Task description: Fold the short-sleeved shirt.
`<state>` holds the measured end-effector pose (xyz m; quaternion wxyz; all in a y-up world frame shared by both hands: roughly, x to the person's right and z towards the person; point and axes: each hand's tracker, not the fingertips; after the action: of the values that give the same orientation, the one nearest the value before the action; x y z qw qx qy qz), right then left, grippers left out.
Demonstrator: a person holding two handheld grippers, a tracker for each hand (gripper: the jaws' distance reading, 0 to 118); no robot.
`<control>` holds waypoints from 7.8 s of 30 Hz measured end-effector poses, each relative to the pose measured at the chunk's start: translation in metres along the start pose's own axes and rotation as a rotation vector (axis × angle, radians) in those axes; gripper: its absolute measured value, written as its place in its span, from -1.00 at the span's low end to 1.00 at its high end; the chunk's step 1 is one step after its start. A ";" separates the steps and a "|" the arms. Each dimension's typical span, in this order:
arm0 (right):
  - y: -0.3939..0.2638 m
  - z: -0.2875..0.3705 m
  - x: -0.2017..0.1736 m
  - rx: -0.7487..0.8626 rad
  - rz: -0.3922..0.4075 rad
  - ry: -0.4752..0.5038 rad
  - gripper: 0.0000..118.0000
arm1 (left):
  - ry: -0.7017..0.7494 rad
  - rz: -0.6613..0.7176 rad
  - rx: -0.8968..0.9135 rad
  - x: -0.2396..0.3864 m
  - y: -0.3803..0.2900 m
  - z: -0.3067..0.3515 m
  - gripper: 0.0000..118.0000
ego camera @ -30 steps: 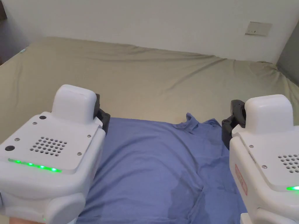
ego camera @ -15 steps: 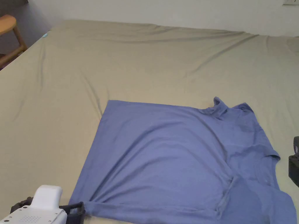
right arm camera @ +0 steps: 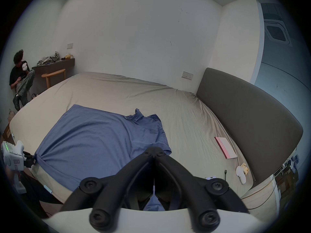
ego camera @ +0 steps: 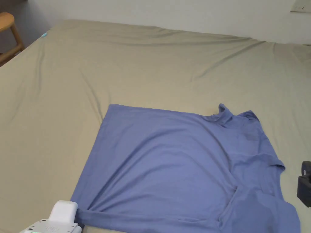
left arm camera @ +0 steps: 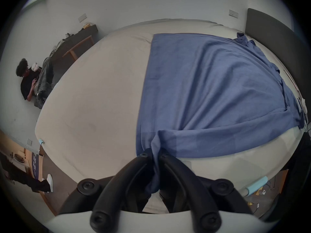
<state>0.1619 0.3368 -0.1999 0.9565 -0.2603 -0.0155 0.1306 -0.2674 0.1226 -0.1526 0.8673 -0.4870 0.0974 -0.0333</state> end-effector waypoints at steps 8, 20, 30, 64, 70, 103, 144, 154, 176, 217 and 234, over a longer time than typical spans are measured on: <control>-0.050 -0.027 0.026 -0.261 -0.062 0.049 -0.44 | -0.040 0.084 0.080 -0.015 0.016 0.037 -0.93; -0.194 -0.084 0.035 -0.625 -0.106 0.087 0.65 | -0.025 0.080 0.038 -0.013 0.014 0.035 -0.93; -0.193 -0.110 0.032 -0.627 -0.043 0.184 -0.92 | -0.003 0.037 0.009 -0.008 0.017 0.026 -0.93; -0.087 -0.286 0.032 -0.542 -0.030 0.141 -0.91 | 0.001 -0.030 -0.055 0.010 0.189 -0.095 -0.93; -0.077 -0.302 0.039 -0.496 0.040 0.029 0.36 | 0.019 -0.073 -0.048 0.012 0.198 -0.099 0.03; 0.086 -0.016 -0.045 0.378 0.079 0.071 -0.97 | -0.011 -0.046 0.849 0.072 0.206 0.194 -1.00; 0.005 -0.123 0.046 -0.172 -0.081 0.049 0.77 | 0.001 -0.001 0.121 0.011 0.136 -0.032 -0.92; -0.117 -0.245 0.066 -0.664 -0.130 0.050 0.79 | 0.037 -0.061 0.163 0.018 0.139 -0.015 -0.92; -0.046 -0.170 0.067 -0.563 -0.108 0.197 -0.77 | 0.040 -0.130 0.124 0.013 0.145 0.012 -0.92; 0.060 -0.017 0.075 0.097 -0.037 0.111 0.78 | -0.084 0.074 0.618 -0.004 0.166 0.166 0.96; 0.095 0.019 -0.053 0.432 0.076 0.098 -0.97 | -0.044 -0.005 0.947 0.075 0.198 0.230 -1.00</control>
<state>0.0863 0.4112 -0.2290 0.9840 -0.0559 0.0693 0.1541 -0.1553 0.4078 -0.2147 0.9957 -0.0387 0.0517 -0.0660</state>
